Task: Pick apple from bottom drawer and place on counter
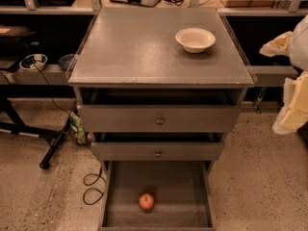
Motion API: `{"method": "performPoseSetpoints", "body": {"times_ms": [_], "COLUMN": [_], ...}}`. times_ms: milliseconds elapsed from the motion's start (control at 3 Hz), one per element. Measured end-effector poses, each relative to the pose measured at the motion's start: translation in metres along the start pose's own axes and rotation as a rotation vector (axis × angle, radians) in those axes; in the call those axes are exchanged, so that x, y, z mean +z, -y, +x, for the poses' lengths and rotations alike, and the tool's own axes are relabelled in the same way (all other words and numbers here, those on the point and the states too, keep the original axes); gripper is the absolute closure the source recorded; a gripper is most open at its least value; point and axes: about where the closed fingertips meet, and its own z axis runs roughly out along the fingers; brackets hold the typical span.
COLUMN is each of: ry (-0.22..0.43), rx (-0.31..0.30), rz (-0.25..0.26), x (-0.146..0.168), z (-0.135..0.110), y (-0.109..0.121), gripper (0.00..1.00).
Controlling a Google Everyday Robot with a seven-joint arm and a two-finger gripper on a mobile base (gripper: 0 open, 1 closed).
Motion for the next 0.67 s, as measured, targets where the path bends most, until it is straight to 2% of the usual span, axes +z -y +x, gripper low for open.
{"method": "performPoseSetpoints", "body": {"times_ms": [333, 667], "ry": [0.11, 0.111], "rx": [-0.032, -0.032], "rz": [-0.048, -0.048], "x": [0.011, 0.011], "z": [0.006, 0.006], "y": [-0.0017, -0.0017], "gripper": [0.0, 0.0]}}
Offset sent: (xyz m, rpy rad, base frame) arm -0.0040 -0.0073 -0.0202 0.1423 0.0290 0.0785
